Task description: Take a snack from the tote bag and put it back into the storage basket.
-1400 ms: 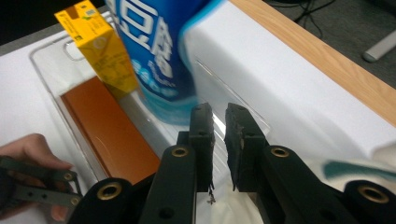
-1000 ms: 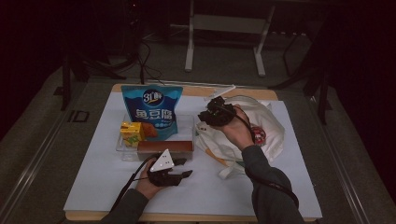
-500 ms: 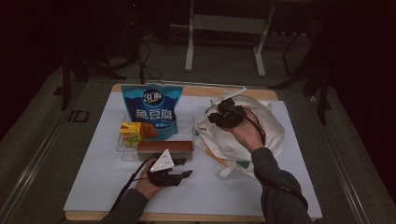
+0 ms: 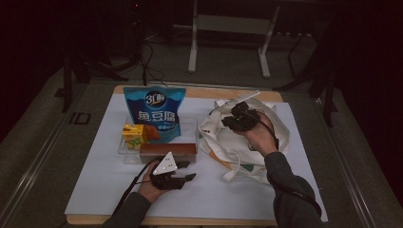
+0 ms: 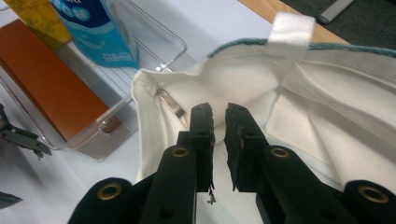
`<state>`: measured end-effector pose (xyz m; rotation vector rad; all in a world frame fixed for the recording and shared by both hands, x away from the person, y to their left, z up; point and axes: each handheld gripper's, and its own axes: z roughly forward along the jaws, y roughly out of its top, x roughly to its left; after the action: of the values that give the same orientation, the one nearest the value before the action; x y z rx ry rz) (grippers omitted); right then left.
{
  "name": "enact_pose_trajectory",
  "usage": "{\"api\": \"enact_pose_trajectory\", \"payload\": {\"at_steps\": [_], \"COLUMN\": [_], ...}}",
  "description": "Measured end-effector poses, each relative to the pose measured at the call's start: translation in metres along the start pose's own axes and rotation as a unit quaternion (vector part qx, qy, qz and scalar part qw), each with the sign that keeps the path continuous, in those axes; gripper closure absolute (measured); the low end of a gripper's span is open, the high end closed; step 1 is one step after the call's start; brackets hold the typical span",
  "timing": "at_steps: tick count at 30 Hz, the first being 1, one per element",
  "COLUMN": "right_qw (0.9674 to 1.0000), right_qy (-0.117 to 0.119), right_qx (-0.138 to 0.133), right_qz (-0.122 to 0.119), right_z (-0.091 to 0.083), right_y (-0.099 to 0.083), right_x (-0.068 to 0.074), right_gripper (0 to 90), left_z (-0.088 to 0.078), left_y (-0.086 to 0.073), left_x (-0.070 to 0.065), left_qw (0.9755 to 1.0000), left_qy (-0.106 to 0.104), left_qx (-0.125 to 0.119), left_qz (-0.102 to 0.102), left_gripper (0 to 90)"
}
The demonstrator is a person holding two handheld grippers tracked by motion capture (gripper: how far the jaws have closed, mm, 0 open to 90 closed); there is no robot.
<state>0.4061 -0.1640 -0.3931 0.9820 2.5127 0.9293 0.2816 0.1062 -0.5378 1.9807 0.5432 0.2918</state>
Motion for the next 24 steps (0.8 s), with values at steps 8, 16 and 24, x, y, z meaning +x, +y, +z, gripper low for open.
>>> {"api": "enact_pose_trajectory", "payload": {"at_steps": [8,16,24], "right_qw": [0.9999,0.9996,0.9988], "right_qy": [-0.011,-0.02,-0.036], "right_qx": [0.006,0.01,0.022], "right_qz": [0.008,0.017,0.024], "right_z": [-0.003,-0.008,-0.009], "right_y": [-0.01,-0.021,-0.032], "right_x": [-0.009,-0.019,-0.029], "right_gripper": [81.2,81.2,82.4], "left_z": [0.0,0.0,0.0], "left_y": [0.0,0.0,0.0], "left_x": [0.0,0.0,0.0], "left_qw": [1.0,1.0,1.0], "left_qy": [0.0,0.001,0.001], "left_qx": [-0.001,0.0,0.0], "left_qz": [-0.001,-0.001,-0.001], "left_gripper": [47.8,47.8,47.8]}}
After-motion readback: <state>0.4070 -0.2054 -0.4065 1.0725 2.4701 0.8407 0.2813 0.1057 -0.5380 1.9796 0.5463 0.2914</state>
